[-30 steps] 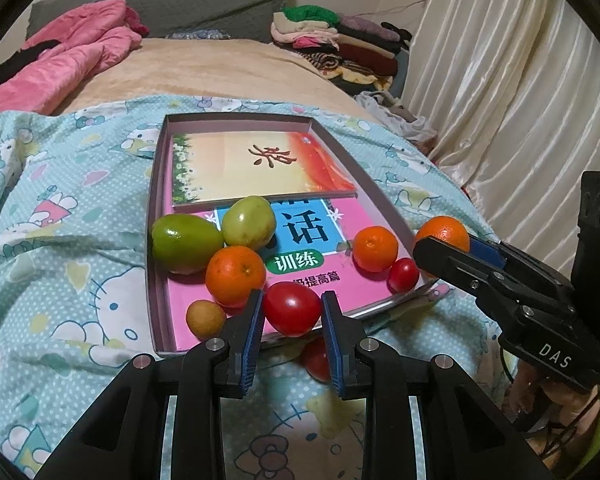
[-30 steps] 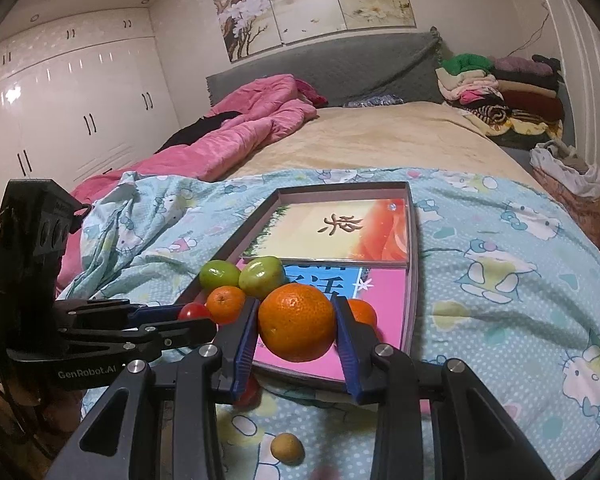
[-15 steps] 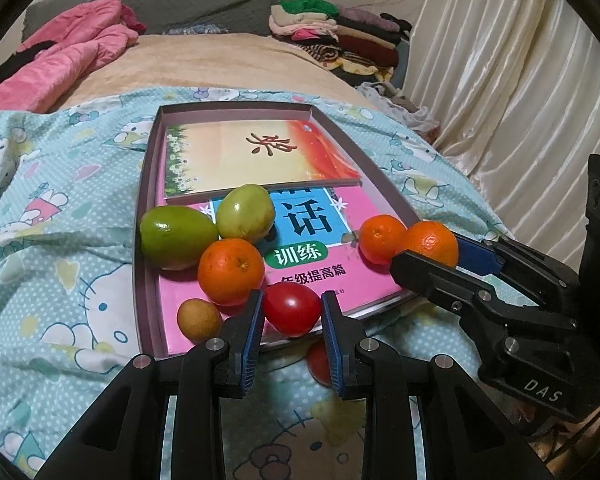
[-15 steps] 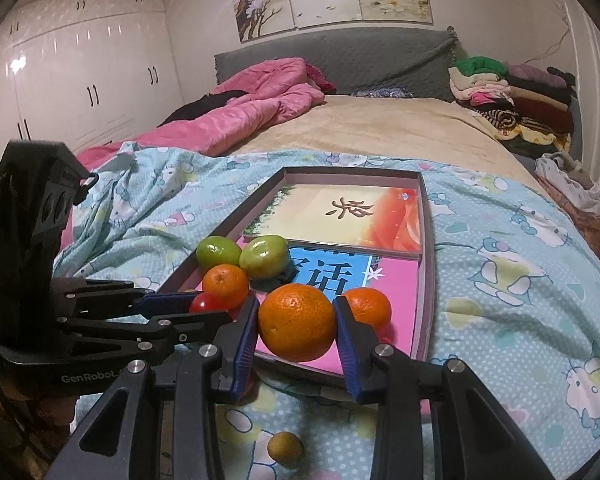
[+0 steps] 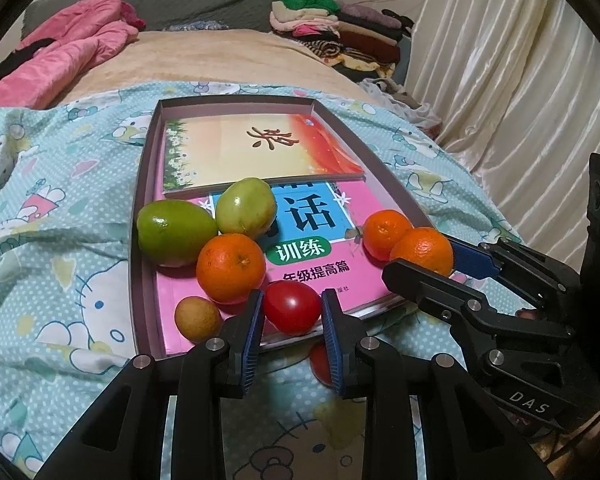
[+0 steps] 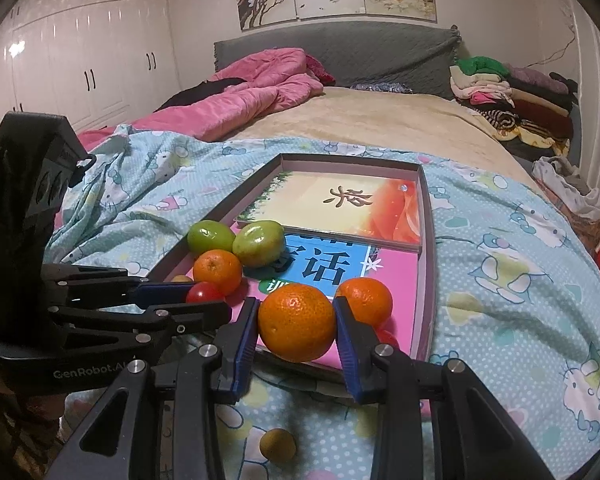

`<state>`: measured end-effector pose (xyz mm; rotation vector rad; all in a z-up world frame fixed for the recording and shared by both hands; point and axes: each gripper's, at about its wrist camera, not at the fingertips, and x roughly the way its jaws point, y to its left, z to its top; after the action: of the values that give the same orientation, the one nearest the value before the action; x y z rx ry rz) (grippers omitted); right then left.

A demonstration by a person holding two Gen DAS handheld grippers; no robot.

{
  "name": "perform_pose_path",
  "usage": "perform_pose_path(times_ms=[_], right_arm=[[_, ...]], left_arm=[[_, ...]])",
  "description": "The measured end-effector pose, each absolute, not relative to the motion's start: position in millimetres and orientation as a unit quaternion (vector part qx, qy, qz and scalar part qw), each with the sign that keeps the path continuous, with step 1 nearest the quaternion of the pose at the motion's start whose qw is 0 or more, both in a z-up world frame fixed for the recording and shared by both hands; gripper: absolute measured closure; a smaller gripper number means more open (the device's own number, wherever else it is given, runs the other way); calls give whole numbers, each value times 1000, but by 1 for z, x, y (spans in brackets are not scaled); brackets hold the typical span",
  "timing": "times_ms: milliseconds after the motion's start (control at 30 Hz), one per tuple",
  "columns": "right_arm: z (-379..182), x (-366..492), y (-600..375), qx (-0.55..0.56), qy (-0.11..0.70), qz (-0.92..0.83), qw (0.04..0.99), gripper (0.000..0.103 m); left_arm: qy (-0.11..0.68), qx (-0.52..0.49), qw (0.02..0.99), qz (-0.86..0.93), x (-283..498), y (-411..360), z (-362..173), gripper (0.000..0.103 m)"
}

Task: Organize fruits
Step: 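Carry the tomato with the left tool and the orange with the right tool over the tray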

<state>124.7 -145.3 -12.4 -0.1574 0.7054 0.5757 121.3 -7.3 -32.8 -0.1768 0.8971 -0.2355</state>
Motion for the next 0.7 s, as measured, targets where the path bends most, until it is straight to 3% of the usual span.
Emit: perform_pose_path(times_ms=[700], right_arm=[[-24, 132, -147, -99, 354, 241, 898, 66]], left_arm=[[434, -86, 890, -110, 123, -6, -34, 74]])
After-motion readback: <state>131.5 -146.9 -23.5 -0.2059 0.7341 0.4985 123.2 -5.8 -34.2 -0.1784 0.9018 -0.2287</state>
